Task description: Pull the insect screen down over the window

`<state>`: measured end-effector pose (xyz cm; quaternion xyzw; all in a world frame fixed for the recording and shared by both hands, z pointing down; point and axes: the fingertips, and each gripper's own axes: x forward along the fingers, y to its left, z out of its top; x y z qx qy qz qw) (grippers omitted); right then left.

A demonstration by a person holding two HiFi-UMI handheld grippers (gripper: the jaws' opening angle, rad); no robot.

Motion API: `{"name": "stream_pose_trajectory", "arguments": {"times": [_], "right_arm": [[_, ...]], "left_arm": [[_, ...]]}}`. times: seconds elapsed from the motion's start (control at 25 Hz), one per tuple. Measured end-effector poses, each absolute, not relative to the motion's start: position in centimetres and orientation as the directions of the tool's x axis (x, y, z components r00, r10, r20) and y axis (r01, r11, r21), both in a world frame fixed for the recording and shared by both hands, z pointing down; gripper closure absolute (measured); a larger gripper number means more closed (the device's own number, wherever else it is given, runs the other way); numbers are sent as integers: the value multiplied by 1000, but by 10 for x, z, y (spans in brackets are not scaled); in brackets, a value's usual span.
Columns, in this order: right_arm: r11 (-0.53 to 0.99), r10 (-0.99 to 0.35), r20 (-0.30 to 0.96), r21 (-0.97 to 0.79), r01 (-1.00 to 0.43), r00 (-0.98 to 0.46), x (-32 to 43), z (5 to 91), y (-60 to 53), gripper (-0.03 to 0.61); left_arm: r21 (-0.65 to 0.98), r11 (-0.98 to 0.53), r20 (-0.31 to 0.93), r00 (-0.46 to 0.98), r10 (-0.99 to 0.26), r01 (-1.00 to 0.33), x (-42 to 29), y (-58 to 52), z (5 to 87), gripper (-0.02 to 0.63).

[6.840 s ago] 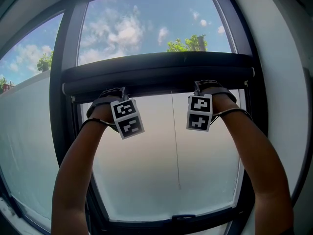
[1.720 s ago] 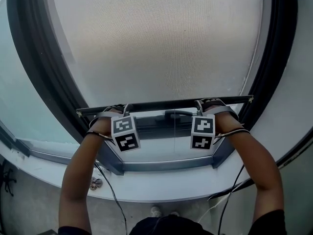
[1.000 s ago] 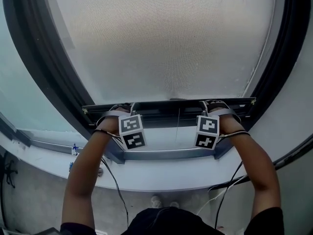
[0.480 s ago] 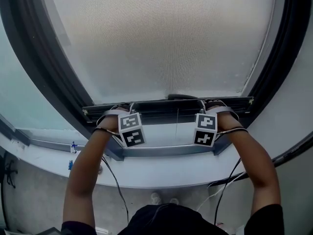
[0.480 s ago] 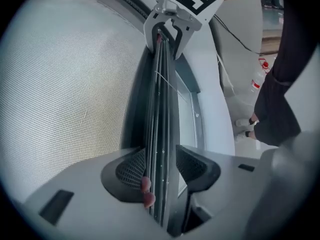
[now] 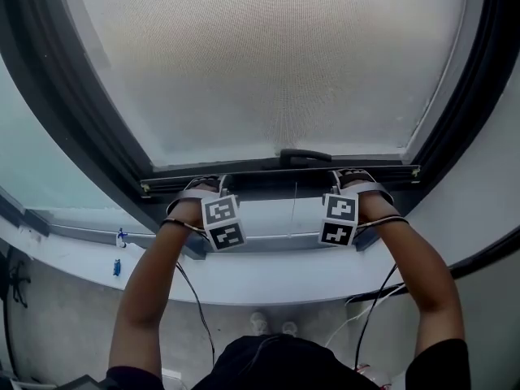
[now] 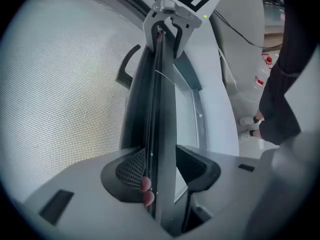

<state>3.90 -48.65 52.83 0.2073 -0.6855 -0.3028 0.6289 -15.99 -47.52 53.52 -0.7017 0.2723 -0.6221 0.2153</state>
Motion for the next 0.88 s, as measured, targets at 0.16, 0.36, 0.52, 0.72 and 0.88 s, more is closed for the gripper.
{"name": "stream_pose_trajectory", "arguments": {"times": [0.16, 0.36, 0.52, 0.72, 0.88], "right_arm": [[729, -667, 736, 677, 99, -121, 39, 533, -487, 350], [730, -667, 736, 676, 100, -115, 40, 534, -485, 350], [732, -666, 739, 673, 102, -101, 41, 534, -483, 350], [727, -673, 734, 679, 107, -85, 40, 535, -485, 350], [724, -677, 733, 680, 119, -68, 39, 534, -485, 350]], "left_arm": [[-643, -757, 755, 67, -652, -116, -161, -475, 540, 423], [-639, -760, 758, 75, -648, -114, -160, -473, 540, 423], [-642, -759, 755, 82, -650, -105, -159, -471, 539, 423], [-664, -744, 743, 45, -667, -75, -161, -472, 541, 423], [-670, -740, 739, 35, -673, -61, -163, -472, 541, 423]]}}
